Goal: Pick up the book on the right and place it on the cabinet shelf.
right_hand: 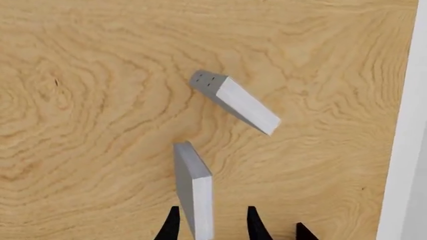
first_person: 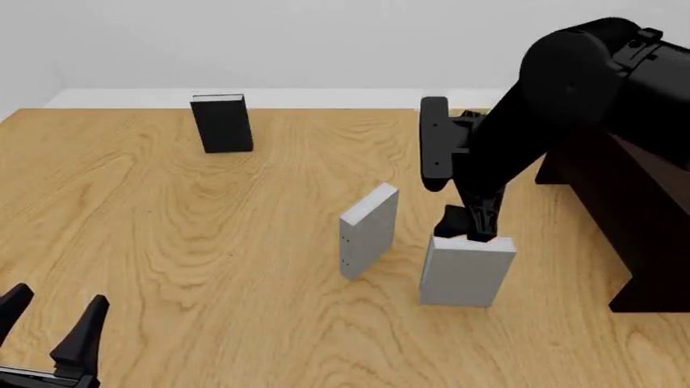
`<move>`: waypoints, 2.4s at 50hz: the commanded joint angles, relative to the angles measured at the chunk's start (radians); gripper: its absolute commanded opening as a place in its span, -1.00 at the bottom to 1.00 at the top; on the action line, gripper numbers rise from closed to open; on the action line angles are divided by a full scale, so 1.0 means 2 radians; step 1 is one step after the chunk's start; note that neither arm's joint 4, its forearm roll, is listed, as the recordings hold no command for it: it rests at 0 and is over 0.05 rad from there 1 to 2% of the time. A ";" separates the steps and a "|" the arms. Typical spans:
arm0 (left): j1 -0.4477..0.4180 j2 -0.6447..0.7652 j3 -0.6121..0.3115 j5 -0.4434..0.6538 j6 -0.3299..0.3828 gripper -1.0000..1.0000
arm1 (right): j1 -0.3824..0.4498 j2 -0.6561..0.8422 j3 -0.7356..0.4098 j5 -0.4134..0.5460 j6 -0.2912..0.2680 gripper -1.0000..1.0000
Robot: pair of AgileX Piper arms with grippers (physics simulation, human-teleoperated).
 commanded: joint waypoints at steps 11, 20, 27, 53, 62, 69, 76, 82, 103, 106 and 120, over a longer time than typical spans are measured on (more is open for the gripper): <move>-0.002 0.000 0.000 0.004 0.002 1.00 | -0.018 0.001 0.059 -0.047 -0.012 1.00; 0.000 0.000 0.000 0.004 0.002 1.00 | -0.024 0.001 0.079 -0.062 -0.015 1.00; -0.001 0.000 0.000 0.005 0.002 1.00 | -0.032 0.001 0.096 -0.077 -0.023 1.00; -0.004 0.001 0.000 0.017 0.003 1.00 | -0.039 0.024 0.122 -0.123 -0.026 1.00; -0.003 0.002 0.000 0.018 0.004 1.00 | -0.034 0.033 0.135 -0.141 -0.017 1.00; -0.003 0.002 0.000 0.019 0.004 1.00 | -0.028 0.038 0.141 -0.148 -0.008 1.00; -0.003 0.001 0.000 0.017 0.005 1.00 | -0.017 0.042 0.152 -0.157 0.004 1.00; -0.003 0.001 0.000 0.018 0.005 1.00 | -0.014 0.044 0.160 -0.166 0.010 1.00; -0.004 0.001 0.000 0.019 0.006 1.00 | -0.036 0.034 0.183 -0.175 -0.014 -1.00; -0.004 0.001 0.000 0.020 0.007 1.00 | -0.040 0.032 0.181 -0.174 -0.018 -1.00; -0.005 0.001 0.000 0.020 0.002 1.00 | -0.038 0.008 0.174 -0.138 -0.016 -1.00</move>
